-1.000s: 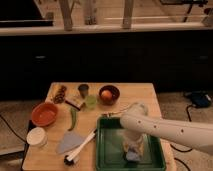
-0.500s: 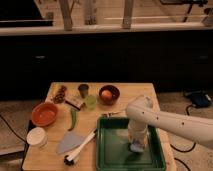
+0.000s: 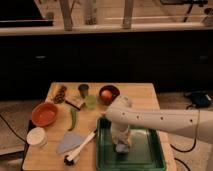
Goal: Wipe tray with sponge
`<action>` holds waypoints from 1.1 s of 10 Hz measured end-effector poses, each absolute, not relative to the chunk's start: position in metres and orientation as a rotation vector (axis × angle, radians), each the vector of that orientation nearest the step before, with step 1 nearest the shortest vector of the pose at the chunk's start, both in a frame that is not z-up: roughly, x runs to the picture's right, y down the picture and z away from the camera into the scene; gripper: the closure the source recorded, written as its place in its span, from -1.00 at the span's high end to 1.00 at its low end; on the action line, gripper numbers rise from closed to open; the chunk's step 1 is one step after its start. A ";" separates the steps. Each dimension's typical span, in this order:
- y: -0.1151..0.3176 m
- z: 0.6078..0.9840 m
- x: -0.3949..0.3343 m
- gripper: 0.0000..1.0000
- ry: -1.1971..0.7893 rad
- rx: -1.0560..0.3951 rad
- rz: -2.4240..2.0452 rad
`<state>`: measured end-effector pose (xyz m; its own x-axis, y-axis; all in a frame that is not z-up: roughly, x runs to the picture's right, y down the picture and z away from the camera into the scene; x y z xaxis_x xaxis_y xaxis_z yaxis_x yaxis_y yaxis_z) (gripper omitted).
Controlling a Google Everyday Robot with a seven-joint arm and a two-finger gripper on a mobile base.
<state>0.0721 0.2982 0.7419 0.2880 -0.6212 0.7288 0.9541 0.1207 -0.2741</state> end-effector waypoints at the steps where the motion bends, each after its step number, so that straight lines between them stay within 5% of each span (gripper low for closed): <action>1: 0.308 0.734 0.064 -1.00 -0.517 -0.813 -1.251; 5: 0.331 0.718 0.080 -1.00 -0.517 -0.832 -1.255; 11: 0.307 0.731 0.186 -1.00 -0.430 -0.836 -1.143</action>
